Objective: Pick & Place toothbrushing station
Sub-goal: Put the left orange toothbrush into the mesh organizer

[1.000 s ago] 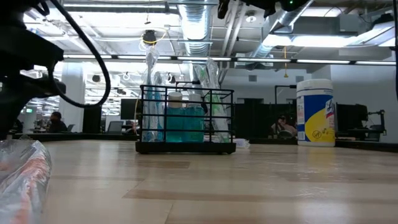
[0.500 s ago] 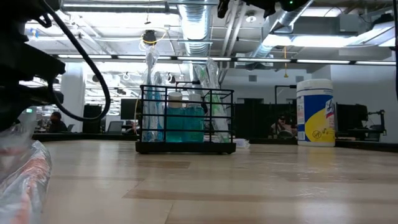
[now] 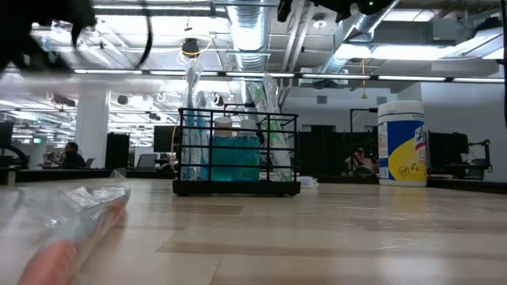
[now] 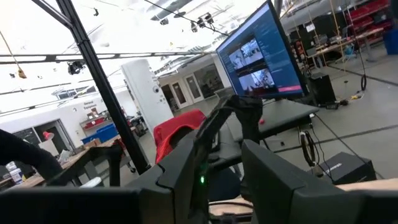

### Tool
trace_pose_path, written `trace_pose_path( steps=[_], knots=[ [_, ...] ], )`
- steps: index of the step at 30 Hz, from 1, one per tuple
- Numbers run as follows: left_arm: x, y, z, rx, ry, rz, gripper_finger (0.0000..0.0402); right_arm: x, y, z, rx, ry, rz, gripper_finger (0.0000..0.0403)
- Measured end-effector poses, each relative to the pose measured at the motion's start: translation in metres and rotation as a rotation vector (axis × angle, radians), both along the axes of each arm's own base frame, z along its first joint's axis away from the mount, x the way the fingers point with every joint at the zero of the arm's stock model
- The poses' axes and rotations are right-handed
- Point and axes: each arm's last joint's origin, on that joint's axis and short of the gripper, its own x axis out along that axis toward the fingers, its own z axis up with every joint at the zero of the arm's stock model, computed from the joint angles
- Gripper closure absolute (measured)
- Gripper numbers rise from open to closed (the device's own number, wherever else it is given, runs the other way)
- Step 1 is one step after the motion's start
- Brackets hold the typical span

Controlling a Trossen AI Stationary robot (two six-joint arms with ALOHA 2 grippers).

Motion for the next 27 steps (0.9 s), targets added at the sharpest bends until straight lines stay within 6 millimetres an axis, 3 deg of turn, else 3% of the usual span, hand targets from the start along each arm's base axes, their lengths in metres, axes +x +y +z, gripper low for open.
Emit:
trace_pose_path(
  steps=[5, 9, 15, 21, 27],
  knots=[
    [0.000, 0.024, 0.050, -0.358, 0.012, 0.186, 0.0401, -0.002, -0.001, 0.005, -0.028, -0.047, -0.006, 0.0276],
    [-0.001, 0.039, 0.075, -0.463, -0.050, 0.289, 0.0401, -0.003, 0.000, 0.007, -0.042, -0.075, -0.004, 0.0276],
    [0.004, 0.066, 0.084, -0.521, -0.123, 0.447, 0.0401, 0.006, 0.019, 0.007, -0.059, -0.084, 0.053, 0.0276],
    [0.013, 0.091, 0.091, -0.625, -0.208, 0.515, 0.0401, 0.020, 0.050, -0.001, -0.224, -0.043, 0.043, 0.0286],
    [0.015, 0.116, 0.103, -0.739, -0.334, 0.565, 0.0401, 0.015, 0.055, 0.029, -0.353, 0.046, 0.001, 0.0301]
  ],
)
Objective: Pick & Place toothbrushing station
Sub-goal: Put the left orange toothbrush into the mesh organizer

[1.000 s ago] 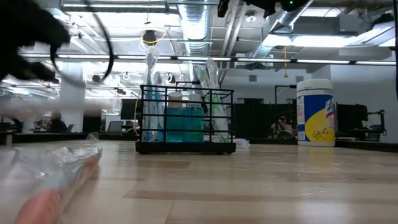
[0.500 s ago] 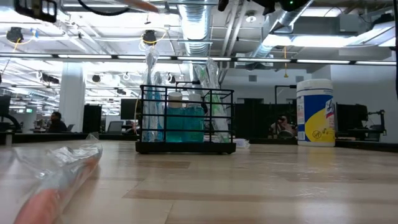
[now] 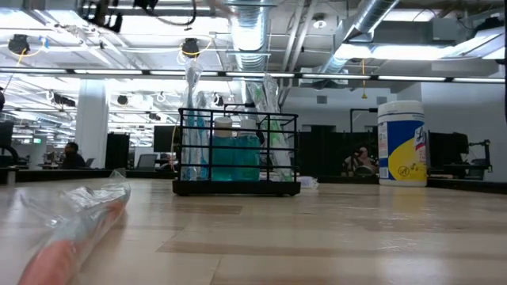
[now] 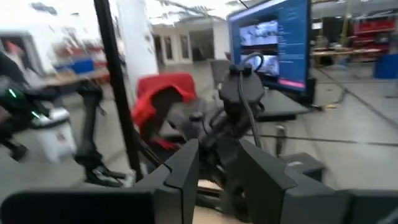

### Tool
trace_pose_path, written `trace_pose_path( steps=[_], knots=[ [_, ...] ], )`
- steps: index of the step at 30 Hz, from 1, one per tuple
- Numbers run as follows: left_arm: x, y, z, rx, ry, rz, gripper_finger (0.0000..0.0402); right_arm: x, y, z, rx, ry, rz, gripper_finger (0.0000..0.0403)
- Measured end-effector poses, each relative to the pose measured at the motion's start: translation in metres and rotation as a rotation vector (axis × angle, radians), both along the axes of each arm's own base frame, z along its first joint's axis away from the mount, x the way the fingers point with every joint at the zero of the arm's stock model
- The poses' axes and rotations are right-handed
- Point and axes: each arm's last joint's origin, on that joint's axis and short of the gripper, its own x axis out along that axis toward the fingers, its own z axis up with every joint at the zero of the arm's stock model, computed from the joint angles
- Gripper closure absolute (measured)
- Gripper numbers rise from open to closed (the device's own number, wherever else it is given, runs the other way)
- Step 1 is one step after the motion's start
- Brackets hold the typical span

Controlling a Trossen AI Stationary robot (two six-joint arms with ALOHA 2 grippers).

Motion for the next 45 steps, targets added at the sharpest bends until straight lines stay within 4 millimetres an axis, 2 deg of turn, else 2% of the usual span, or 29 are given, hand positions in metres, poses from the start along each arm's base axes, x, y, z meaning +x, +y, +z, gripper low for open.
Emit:
trace_pose_path(
  steps=[7, 12, 16, 27, 34, 41, 45],
  knots=[
    [0.001, 0.030, 0.025, -0.195, -0.169, 0.087, 0.0401, -0.016, 0.009, 0.034, -0.244, 0.076, -0.149, 0.0297],
    [0.000, 0.051, 0.050, -0.250, -0.359, 0.159, 0.0401, -0.023, 0.023, 0.047, -0.475, 0.137, -0.312, 0.0294],
    [-0.004, 0.059, 0.064, -0.269, -0.459, 0.184, 0.0401, -0.020, 0.037, 0.042, -0.620, 0.197, -0.379, 0.0294],
    [0.004, 0.065, 0.059, -0.341, -0.411, 0.213, 0.0401, -0.009, 0.061, 0.038, -0.923, 0.274, -0.595, 0.0294],
    [0.013, 0.070, 0.061, -0.353, -0.451, 0.186, 0.0401, 0.015, 0.065, 0.023, -0.961, 0.293, -0.598, 0.0294],
    [0.017, 0.072, 0.062, -0.366, -0.461, 0.168, 0.0401, 0.024, 0.063, 0.013, -0.991, 0.341, -0.628, 0.0294],
    [0.017, 0.072, 0.062, -0.368, -0.463, 0.166, 0.0401, 0.026, 0.062, 0.017, -0.997, 0.310, -0.663, 0.0294]
  ],
)
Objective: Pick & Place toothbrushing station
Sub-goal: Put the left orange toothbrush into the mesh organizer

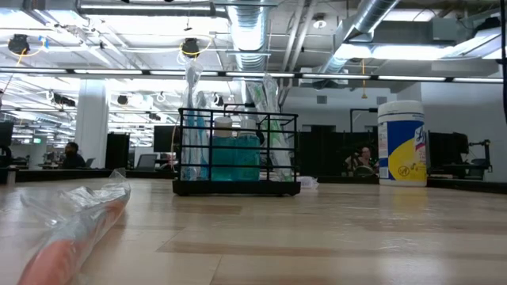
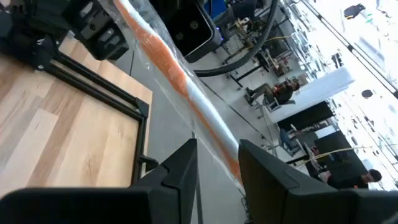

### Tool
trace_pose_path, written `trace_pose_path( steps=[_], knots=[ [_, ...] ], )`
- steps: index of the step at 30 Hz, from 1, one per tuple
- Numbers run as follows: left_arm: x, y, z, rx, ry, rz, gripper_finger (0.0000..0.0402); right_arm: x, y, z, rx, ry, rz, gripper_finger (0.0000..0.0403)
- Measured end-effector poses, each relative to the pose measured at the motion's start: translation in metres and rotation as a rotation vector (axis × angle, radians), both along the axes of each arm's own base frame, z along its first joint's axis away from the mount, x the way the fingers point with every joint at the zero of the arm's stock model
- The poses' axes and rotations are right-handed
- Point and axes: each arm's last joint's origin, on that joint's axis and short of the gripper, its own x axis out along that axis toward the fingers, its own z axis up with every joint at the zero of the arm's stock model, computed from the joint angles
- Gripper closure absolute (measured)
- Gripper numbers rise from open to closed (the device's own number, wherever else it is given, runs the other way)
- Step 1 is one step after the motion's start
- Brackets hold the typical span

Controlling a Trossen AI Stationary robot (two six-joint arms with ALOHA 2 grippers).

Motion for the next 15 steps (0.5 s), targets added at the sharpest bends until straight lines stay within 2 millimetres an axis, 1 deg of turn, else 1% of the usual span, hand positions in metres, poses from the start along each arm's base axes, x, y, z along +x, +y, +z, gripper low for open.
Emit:
trace_pose_path(
  steps=[15],
  knots=[
    [-0.0001, -0.0012, 0.0019, -0.005, -0.012, -0.007, 0.0401, 0.0021, -0.0002, 0.0046, -0.015, -0.052, 0.002, 0.0294]
  ],
)
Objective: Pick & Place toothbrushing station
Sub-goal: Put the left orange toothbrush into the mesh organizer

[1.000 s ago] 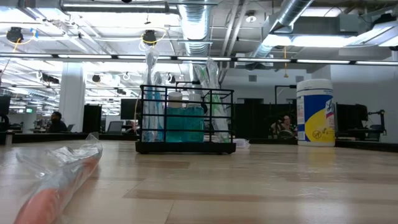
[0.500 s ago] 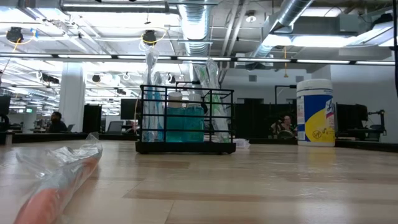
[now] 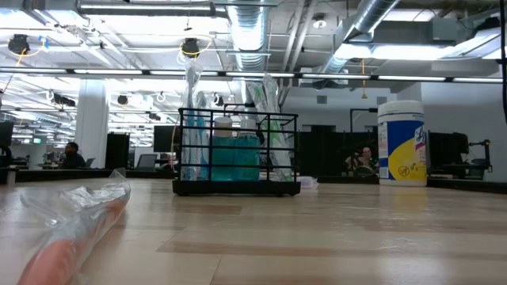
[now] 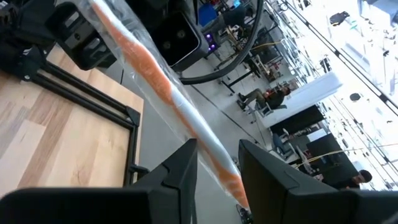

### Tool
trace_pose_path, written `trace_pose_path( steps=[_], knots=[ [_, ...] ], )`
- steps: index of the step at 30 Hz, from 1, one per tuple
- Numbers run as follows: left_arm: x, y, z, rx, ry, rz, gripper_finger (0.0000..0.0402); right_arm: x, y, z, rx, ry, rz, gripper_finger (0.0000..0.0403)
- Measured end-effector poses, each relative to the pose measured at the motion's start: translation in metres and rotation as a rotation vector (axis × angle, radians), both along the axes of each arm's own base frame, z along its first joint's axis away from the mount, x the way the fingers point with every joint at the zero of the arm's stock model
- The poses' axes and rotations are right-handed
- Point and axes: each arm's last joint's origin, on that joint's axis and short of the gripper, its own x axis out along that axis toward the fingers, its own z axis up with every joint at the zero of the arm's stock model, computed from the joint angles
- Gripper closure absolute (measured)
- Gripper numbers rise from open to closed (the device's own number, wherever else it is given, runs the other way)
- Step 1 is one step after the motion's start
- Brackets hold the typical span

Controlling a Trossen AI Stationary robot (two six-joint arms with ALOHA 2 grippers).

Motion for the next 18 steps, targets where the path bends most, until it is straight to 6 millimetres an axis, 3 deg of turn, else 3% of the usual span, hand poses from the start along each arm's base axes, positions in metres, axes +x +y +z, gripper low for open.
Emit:
trace_pose_path(
  steps=[18],
  knots=[
    [0.004, -0.011, 0.002, 0.001, -0.015, -0.056, 0.0401, 0.001, 0.006, -0.001, -0.059, 0.045, 0.050, 0.0307]
  ],
)
